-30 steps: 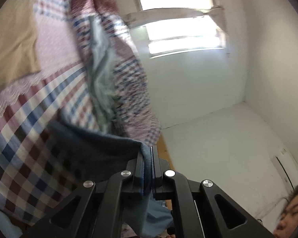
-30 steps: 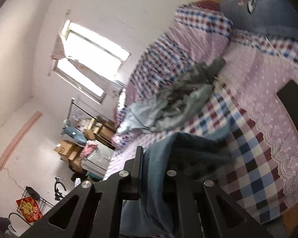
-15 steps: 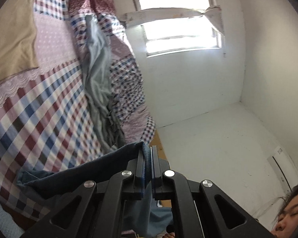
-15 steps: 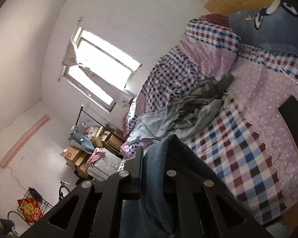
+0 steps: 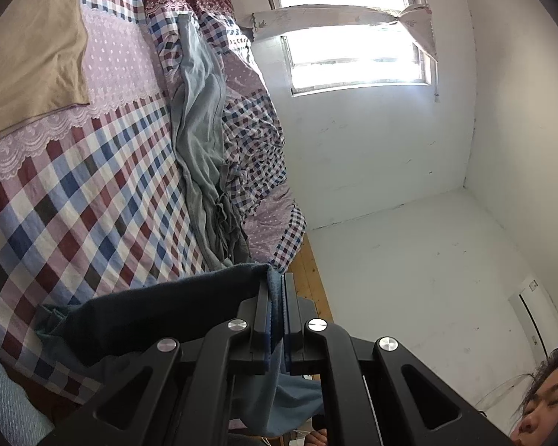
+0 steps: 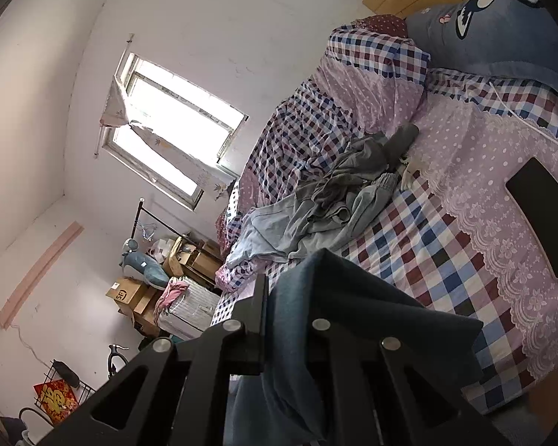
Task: Fold clothes
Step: 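Lift the teal shirt edge with the left gripper and fold it over, then open the left gripper and release the folded teal shirt onto the bed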
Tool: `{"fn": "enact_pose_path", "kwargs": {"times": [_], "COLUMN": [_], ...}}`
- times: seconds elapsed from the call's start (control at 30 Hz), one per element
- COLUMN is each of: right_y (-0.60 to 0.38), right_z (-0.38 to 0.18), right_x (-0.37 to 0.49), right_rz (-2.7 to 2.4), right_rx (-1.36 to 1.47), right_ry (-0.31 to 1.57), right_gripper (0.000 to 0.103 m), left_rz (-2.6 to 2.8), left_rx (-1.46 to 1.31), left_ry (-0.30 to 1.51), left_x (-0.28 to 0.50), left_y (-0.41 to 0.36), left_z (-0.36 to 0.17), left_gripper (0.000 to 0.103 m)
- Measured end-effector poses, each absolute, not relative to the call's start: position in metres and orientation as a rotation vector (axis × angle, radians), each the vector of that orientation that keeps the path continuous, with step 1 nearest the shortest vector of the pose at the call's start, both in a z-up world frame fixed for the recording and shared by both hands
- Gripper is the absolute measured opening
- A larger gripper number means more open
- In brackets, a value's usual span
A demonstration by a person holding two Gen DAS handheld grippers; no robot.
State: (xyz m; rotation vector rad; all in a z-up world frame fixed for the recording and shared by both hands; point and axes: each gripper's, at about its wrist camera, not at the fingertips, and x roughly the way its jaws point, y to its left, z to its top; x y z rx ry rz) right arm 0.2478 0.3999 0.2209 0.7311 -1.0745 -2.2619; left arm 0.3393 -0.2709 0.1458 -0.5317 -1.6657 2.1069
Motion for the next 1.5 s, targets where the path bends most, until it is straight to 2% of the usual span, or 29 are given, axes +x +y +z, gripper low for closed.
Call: {"fn": "enact_pose_path", "kwargs": {"times": [0.3,0.5,0.6,0.73,0.9,1.0,1.03,1.07,1.1,1.13,1.17,1.27,1.4,1.5], "right_y": [0.396,0.392,0.385,0.379,0.375,0.384,0.388,0.391,0.393,0.394,0.396,0.394,0.387,0.380], "right_z": [0.219,0.221,0.222,0.206,0.138,0.095,0.091,0.092,0.096,0.102,0.107,0.119,0.112,0.103], "right_x": [0.246,0.221,0.182,0.098,-0.022,-0.060,-0.060,-0.057,-0.054,-0.046,-0.038,-0.009,0.027,0.046], "right_rz": [-2.263,-2.276,-2.288,-2.270,-2.281,-2.278,-2.291,-2.287,-2.296,-2.326,-2.356,-2.399,-2.376,-2.385], "right_rx": [0.742,0.773,0.809,0.913,1.217,1.440,1.448,1.405,1.368,1.334,1.300,1.217,1.149,1.118], "right_ry": [-1.068,-1.065,-1.057,-1.141,-1.217,-1.267,-1.288,-1.293,-1.276,-1.237,-1.199,-1.065,-1.035,-1.009], "right_gripper": [0.007,0.007,0.007,0.007,0.010,0.012,0.014,0.027,0.055,0.063,0.068,0.068,0.068,0.068], "left_rz": [2.087,2.093,2.122,2.180,2.249,2.273,2.280,2.289,2.307,2.324,2.333,2.367,2.414,2.447], "left_rx": [-0.530,-0.519,-0.550,-0.647,-0.772,-0.874,-0.904,-0.847,-0.812,-0.777,-0.768,-0.801,-0.995,-1.072], "left_ry": [-1.682,-1.683,-1.679,-1.685,-1.688,-1.682,-1.679,-1.659,-1.638,-1.615,-1.586,-1.466,-1.251,-1.167], "left_x": [0.339,0.308,0.252,0.158,0.043,0.022,0.016,0.022,0.031,0.039,0.049,0.079,0.108,0.118], "left_y": [-0.271,-0.279,-0.286,-0.293,-0.302,-0.311,-0.314,-0.320,-0.325,-0.330,-0.330,-0.327,-0.303,-0.292], "left_z": [0.142,0.151,0.151,0.135,0.116,0.101,0.096,0.100,0.104,0.108,0.108,0.104,0.081,0.071], "left_gripper": [0.002,0.002,0.002,0.002,0.003,0.003,0.004,0.014,0.023,0.047,0.063,0.065,0.065,0.064]}}
